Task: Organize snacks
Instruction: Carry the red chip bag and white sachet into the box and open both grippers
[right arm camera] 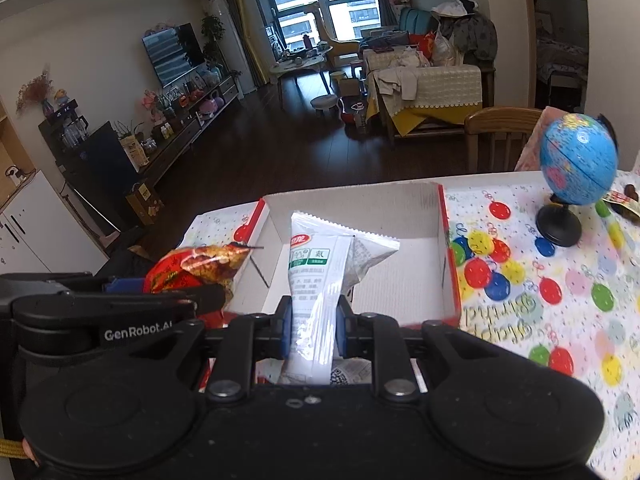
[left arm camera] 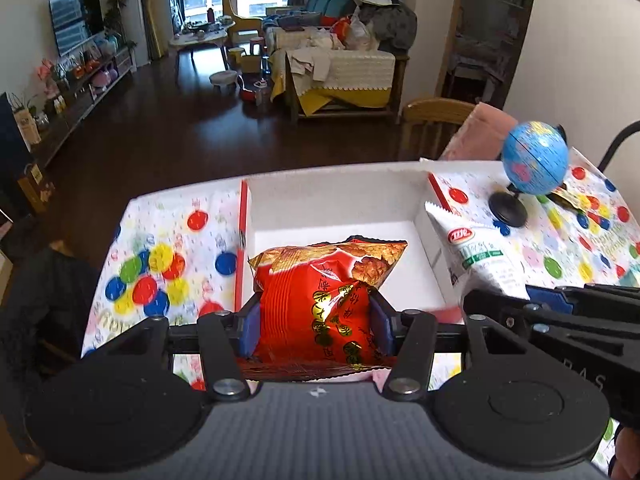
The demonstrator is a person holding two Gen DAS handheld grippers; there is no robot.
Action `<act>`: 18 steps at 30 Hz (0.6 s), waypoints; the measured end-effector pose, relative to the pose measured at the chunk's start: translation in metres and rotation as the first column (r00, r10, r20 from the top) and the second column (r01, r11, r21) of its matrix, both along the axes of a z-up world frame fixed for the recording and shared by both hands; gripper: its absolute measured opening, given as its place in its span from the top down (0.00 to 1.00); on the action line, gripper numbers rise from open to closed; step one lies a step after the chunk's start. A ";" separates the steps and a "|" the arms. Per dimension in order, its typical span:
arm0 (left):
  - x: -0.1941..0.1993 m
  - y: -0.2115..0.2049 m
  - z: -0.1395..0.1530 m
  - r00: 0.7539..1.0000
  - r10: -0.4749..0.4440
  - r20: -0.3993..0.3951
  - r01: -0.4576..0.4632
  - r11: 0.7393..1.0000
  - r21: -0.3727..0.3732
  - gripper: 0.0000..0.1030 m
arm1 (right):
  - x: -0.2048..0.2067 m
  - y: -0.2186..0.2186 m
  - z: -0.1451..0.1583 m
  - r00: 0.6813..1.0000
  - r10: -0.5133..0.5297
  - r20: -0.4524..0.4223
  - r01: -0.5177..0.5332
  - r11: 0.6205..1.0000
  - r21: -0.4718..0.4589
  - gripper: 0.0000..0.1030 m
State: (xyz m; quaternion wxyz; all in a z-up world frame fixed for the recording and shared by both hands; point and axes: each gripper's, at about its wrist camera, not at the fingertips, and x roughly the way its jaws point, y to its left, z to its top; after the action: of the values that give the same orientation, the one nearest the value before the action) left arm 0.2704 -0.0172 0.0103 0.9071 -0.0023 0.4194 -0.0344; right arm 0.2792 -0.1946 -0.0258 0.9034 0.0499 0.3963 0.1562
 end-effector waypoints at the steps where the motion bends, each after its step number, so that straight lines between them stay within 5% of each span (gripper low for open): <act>1: 0.008 -0.001 -0.001 1.000 0.002 0.001 -0.002 1.000 0.007 0.48 | 0.006 0.000 -0.001 1.000 0.003 0.001 -0.003 1.000 -0.002 0.82; 18: 0.118 -0.014 -0.069 0.994 0.039 -0.098 -0.028 0.993 0.116 0.47 | 0.106 0.000 -0.061 0.997 0.047 -0.064 -0.050 0.997 -0.056 0.81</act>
State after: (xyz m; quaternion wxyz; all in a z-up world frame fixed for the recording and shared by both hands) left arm 0.3888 -0.0307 -0.0588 0.8841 0.0410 0.4655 0.0050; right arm 0.3848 -0.1941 -0.0869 0.8876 0.0192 0.4297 0.1651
